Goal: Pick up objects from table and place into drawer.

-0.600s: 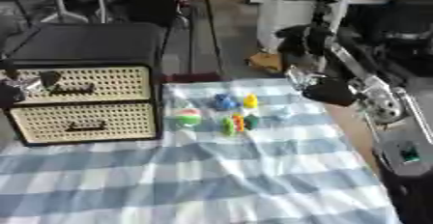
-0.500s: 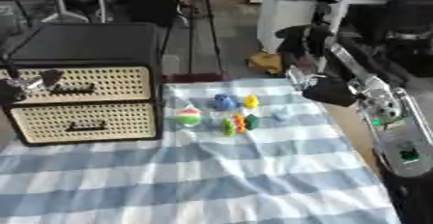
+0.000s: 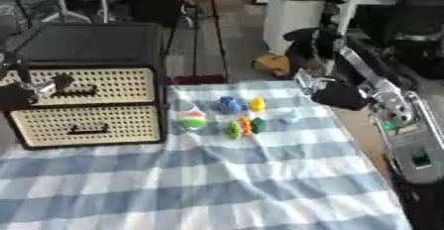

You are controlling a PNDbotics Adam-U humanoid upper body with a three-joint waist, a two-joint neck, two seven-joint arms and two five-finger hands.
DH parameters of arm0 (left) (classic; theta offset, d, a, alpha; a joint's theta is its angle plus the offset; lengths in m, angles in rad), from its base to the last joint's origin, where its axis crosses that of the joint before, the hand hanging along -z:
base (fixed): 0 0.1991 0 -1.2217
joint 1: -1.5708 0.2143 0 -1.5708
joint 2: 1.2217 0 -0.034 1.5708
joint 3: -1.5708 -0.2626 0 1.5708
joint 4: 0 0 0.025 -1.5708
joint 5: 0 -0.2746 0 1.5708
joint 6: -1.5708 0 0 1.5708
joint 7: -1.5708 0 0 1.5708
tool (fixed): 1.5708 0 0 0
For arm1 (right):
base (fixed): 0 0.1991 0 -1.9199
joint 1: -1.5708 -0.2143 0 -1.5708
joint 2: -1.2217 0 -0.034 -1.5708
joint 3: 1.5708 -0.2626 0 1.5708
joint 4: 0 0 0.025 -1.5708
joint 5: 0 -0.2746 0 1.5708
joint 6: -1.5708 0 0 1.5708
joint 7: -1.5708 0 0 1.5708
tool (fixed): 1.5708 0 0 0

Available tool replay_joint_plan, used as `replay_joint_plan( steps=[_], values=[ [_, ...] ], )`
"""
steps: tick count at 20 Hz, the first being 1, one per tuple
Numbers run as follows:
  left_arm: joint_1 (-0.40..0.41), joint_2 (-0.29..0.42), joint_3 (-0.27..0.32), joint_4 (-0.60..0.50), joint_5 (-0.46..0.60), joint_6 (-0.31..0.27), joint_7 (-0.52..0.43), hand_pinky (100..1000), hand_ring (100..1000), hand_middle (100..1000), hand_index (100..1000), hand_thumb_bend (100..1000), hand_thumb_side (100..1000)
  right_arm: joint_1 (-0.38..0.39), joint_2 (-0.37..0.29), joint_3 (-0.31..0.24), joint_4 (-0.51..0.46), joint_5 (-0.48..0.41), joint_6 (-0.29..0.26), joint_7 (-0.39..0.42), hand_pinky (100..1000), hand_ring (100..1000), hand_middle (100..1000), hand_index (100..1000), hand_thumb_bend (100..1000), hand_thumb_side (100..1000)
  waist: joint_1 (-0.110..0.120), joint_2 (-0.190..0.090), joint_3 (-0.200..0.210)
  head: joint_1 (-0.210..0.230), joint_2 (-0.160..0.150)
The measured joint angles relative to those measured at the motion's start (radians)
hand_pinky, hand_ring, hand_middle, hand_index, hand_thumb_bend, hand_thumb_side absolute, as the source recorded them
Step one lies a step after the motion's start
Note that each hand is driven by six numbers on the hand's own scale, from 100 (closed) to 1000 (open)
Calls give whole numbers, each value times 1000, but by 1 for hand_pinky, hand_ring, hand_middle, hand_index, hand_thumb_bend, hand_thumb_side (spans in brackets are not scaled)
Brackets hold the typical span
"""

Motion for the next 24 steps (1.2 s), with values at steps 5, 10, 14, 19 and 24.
replay_joint_plan(
  steps=[5, 10, 14, 19, 24],
  values=[
    [-21, -12, -13, 60, -15, -13, -13, 100, 100, 100, 549, 692, 1000, 0, 2, 1, 0, 0, -3, 3, 610, 615, 614, 828, 100, 455, -2, 1, -11, 3, 0],
    [-40, -30, -21, 120, -35, -26, -7, 100, 100, 100, 575, 686, 1000, -2, 8, 5, 1, -1, -3, 5, 610, 615, 613, 828, 100, 471, -6, 6, -22, 9, 0],
    [-55, -46, -23, 169, -52, -29, 12, 100, 100, 100, 588, 679, 1000, -8, 8, 6, 1, -2, -4, 5, 610, 615, 613, 828, 100, 474, -8, 11, -29, 11, 0],
    [-68, -65, -23, 223, -62, -30, 43, 100, 100, 100, 584, 669, 1000, -9, 8, 7, 3, -6, -7, 9, 611, 615, 613, 828, 100, 480, -8, 14, -36, 17, -1],
    [-76, -73, -23, 251, -69, -37, 49, 100, 100, 100, 590, 674, 1000, -9, 10, 7, 3, -9, -7, 11, 611, 614, 612, 828, 100, 485, -8, 16, -40, 17, -1]
  ],
)
